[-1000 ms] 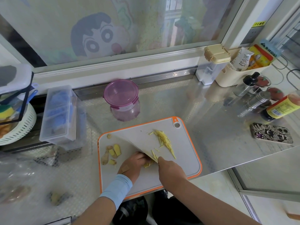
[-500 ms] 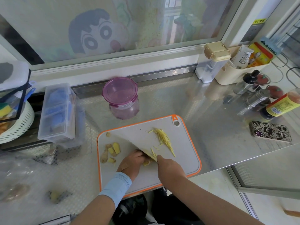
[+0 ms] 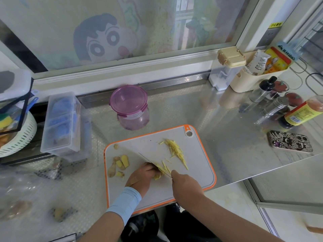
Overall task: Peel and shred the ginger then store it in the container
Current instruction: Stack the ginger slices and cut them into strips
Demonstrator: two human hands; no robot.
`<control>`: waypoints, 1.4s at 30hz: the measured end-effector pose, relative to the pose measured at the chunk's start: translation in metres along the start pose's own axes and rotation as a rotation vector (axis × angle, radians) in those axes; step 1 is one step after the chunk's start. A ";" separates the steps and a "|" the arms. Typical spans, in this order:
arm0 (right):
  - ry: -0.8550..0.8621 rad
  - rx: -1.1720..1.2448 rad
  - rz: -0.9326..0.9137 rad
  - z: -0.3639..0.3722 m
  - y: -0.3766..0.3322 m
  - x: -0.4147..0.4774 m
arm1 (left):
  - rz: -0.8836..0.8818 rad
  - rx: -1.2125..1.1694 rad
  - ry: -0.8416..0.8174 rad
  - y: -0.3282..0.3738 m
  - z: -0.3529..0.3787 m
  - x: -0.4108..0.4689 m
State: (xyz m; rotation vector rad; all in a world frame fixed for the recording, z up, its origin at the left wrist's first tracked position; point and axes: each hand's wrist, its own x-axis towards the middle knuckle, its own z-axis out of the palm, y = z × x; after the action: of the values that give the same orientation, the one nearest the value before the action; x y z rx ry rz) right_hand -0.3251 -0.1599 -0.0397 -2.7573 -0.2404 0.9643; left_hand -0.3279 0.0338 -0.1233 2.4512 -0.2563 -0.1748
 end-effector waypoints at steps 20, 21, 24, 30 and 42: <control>0.010 -0.001 0.007 0.000 -0.001 0.005 | -0.191 -0.181 -0.078 0.015 -0.007 0.002; 0.006 -0.003 0.010 0.000 -0.002 0.006 | -0.176 -0.145 -0.102 0.015 -0.007 0.002; 0.002 -0.002 0.001 0.003 -0.008 0.009 | -0.270 -0.264 -0.056 0.017 -0.007 0.003; 0.011 0.011 -0.004 0.001 -0.011 0.013 | -0.293 -0.399 -0.013 0.023 -0.010 0.001; 0.002 0.020 0.016 0.003 -0.002 0.000 | -0.127 -0.117 -0.028 0.015 -0.011 0.000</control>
State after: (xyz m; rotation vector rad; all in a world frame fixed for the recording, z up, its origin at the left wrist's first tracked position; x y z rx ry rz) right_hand -0.3269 -0.1575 -0.0418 -2.7462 -0.2073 0.9633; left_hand -0.3275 0.0286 -0.1055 2.3506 -0.1000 -0.2720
